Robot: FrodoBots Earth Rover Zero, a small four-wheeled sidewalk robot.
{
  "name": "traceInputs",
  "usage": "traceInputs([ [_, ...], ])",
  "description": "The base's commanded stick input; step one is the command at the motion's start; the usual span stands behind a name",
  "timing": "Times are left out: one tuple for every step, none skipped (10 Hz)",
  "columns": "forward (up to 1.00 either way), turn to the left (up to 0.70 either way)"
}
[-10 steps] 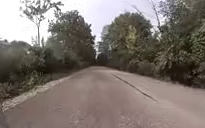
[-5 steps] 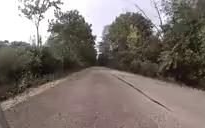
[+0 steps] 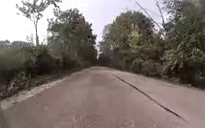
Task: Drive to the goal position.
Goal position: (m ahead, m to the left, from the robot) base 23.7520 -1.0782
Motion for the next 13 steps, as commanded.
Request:
traceInputs([
  [0.70,0.24],
  [0.70,0.35],
  [0.70,0.32],
  [0.70,0.19],
  [0.70,0.06],
  [0.70,0.02],
  [0.70,0.02],
  [0.70,0.02],
  [0.70,0.02],
  [0.70,0.02],
  [0.70,0.02],
  [0.70,0.02],
  [0.70,0.02],
])
